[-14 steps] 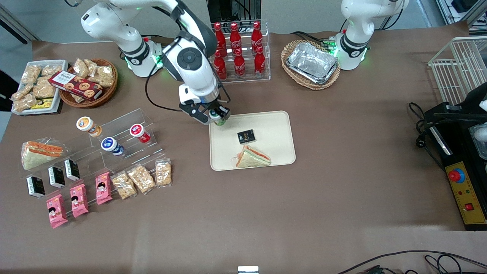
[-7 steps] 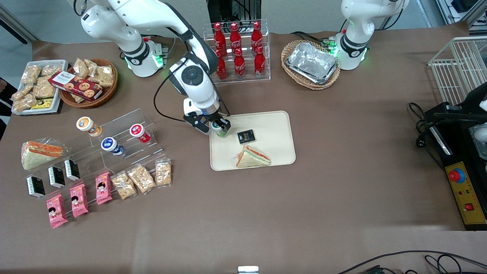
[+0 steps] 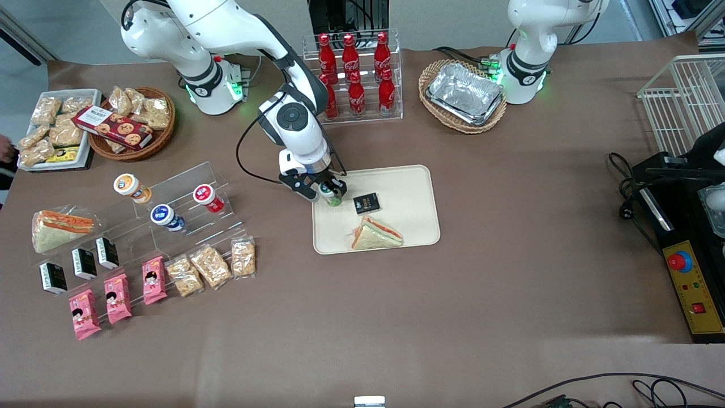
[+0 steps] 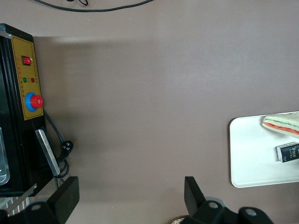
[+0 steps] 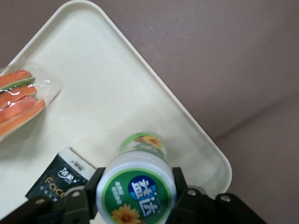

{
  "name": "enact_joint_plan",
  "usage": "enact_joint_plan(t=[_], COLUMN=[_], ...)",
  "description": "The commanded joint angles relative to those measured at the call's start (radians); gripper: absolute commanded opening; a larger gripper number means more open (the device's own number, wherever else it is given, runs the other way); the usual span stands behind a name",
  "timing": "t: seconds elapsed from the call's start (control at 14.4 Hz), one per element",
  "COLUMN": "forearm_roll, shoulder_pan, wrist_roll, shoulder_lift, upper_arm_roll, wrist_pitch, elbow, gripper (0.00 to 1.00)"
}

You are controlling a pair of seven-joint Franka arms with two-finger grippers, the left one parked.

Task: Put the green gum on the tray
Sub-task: 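Carry the bottle over the white tray beside the black card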

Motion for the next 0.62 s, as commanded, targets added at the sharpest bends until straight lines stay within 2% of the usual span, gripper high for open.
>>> enact_joint_plan(t=[0.0,0.42,0.55], forearm_roll=[-0.004,-0.006,-0.006], shoulder_pan=[0.008,-0.001,-0.012], wrist_roll=[0.018,0.002,-0.037], shoulder_lift=[0.005,-0.010,-0.056], upper_arm_roll=[-0.006,-0.006,-0.011], wrist_pitch=[0.024,0.011,-0.046], elbow=[-0.002,0.002,0.009], gripper=[1.00,1.00,1.00])
